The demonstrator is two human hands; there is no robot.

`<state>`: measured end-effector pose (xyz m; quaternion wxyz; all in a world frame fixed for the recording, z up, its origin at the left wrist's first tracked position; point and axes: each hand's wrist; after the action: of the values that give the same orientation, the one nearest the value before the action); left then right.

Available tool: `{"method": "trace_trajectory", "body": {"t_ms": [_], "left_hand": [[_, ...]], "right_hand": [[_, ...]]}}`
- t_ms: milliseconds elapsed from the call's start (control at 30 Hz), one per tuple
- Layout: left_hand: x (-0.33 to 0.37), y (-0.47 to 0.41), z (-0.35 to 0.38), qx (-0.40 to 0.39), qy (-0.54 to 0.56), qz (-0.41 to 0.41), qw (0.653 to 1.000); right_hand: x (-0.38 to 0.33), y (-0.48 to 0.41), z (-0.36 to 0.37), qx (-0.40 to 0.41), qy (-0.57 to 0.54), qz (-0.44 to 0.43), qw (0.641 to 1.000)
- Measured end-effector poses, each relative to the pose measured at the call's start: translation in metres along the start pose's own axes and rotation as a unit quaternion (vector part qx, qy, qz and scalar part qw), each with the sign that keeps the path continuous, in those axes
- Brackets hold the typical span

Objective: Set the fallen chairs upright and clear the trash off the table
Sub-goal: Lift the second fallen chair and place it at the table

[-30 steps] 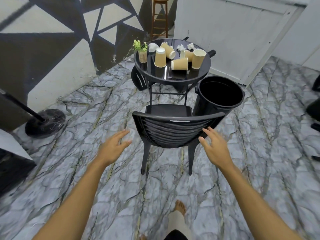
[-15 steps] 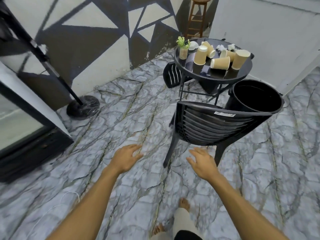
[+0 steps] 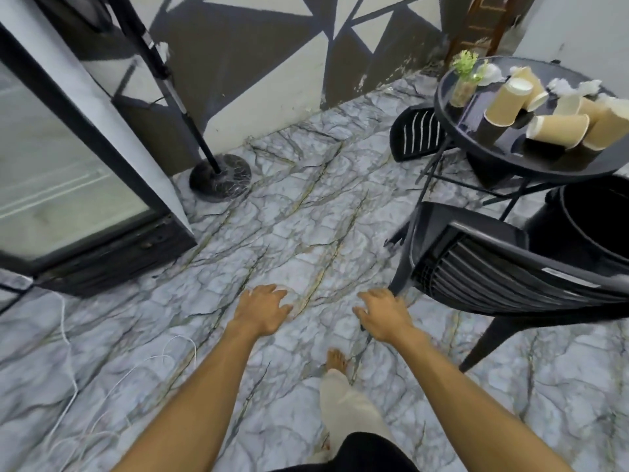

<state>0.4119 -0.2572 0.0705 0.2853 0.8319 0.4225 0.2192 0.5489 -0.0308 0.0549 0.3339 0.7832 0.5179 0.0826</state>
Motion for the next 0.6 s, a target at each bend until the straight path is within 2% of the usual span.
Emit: {"method": "trace_trajectory", "body": {"t_ms": [200, 600], "left_hand": [[-0.027, -0.039, -0.032, -0.053, -0.008, -0.049, 0.997], [-0.073, -0.131, -0.114, -0.065, 0.003, -0.058, 0.996]], "right_hand": [[-0.025, -0.063, -0.024, -0.059, 0.011, -0.015, 0.998], [-0.061, -0.182, -0.1, -0.128, 0.003, -0.045, 0.991]]}}
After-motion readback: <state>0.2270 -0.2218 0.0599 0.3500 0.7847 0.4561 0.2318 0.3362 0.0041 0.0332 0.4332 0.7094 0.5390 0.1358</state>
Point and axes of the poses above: each hand's wrist, its own y-axis away from the middle knuckle, its own z-axis out of the palm, x = y × z, and after that the axes turned 7 degrees about -x, right-handed
